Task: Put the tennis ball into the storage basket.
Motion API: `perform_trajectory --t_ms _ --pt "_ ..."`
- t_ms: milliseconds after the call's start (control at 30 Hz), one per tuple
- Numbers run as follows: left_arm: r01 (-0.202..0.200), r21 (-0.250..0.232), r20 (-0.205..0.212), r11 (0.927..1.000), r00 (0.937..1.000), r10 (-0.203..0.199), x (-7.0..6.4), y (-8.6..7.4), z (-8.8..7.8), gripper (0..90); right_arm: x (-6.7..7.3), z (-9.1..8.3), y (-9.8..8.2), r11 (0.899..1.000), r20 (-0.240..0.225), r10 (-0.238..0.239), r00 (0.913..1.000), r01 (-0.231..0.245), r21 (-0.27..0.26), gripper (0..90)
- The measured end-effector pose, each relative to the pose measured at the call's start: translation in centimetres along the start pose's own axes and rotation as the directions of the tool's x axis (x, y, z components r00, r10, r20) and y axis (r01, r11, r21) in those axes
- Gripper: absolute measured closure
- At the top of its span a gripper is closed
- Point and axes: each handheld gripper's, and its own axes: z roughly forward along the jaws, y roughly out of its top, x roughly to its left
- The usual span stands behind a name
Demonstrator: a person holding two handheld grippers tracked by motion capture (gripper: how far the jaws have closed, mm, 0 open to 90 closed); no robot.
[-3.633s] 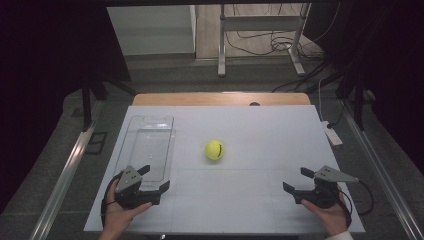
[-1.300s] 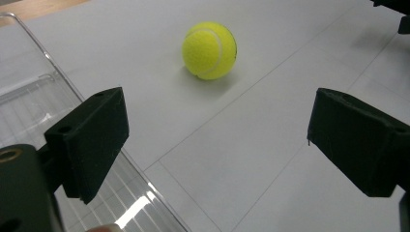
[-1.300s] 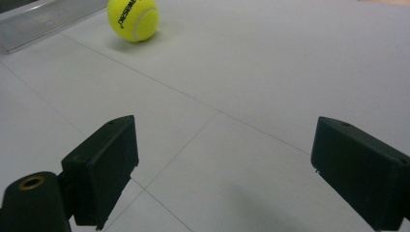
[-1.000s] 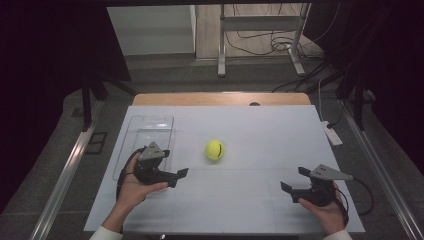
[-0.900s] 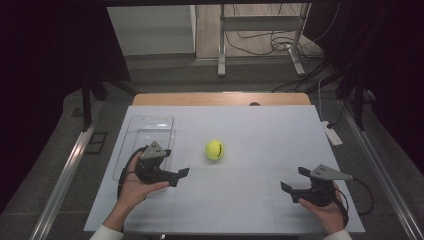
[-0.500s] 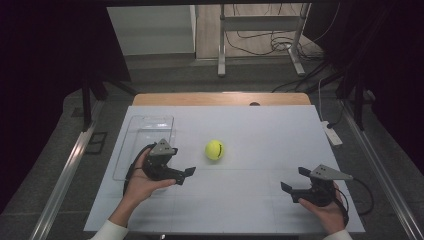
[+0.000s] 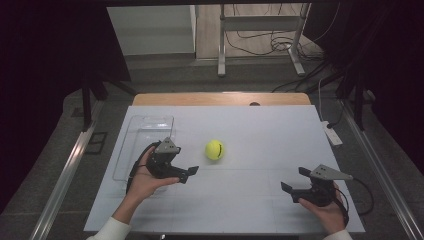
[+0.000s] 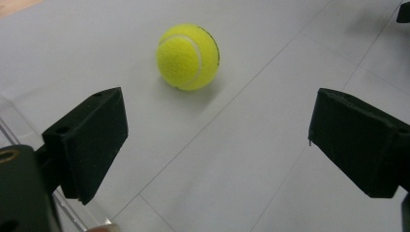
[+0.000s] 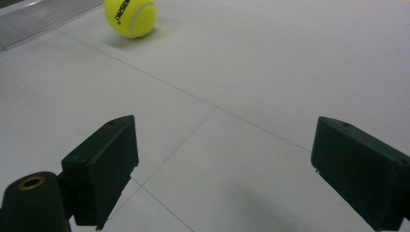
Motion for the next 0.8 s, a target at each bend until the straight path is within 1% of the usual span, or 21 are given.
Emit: perform_trajectory --t_ms 167,500,567,800 --pt "-0.007 0.003 -0.003 1.0 1.0 0.007 -0.1 0.4 0.2 7.6 0.0 0.0 0.0 1.0 0.0 0.0 1.0 0.0 0.001 9.6" --pt "-0.025 0.005 0.004 0.9997 0.9997 0.025 -0.2 1.4 0.5 7.8 0.0 0.0 0.0 1.0 0.002 -0.002 1.0 0.002 0.0 9.7" --pt "-0.03 0.008 0.001 0.9995 0.9996 0.03 -0.2 1.6 0.5 7.8 0.0 0.0 0.0 1.0 0.005 -0.001 1.0 0.001 -0.004 9.7" --pt "-0.031 0.022 0.009 0.9993 0.9995 0.031 -0.2 1.8 1.1 7.9 0.1 -0.1 -0.1 1.0 0.004 -0.004 1.0 0.004 -0.002 9.7"
